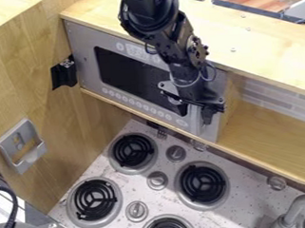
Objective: Open microwave
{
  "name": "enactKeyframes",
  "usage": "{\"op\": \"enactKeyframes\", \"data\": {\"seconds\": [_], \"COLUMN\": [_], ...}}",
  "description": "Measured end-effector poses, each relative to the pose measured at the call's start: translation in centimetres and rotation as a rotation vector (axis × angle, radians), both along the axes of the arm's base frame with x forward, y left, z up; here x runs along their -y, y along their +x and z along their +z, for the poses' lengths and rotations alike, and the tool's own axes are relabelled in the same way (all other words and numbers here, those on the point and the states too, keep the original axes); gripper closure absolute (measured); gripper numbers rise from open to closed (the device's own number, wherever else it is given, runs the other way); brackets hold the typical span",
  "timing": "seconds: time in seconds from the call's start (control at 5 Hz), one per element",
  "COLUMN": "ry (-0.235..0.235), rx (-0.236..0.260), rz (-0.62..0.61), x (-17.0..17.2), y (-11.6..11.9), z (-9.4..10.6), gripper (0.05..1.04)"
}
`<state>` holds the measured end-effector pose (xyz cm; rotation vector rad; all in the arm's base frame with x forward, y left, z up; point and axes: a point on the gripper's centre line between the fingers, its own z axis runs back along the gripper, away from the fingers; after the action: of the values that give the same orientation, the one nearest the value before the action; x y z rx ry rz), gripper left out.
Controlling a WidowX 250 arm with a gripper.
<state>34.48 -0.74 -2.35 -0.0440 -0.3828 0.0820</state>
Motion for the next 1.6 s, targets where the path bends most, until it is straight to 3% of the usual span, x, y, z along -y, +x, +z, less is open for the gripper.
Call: {"op": "enactKeyframes", "data": {"seconds": [0.2, 0.4, 0.8, 1.0, 1.6], "ry": [0.009, 0.012, 0.015, 0.013, -0.009], "rx": [0.012, 0.01, -0.003, -0.047, -0.129], "rz": [0.001, 0.0, -0.004, -0.031, -0.079], "x": [-0.1, -0.1, -0.4, -0.8, -3.3], "y": [0.2, 0.1, -0.3, -1.3, -6.5], "z": [0.1, 0.0, -0.2, -0.4, -0.4], "gripper": [0.682, 0.727, 0.728, 0.728, 0.728]}}
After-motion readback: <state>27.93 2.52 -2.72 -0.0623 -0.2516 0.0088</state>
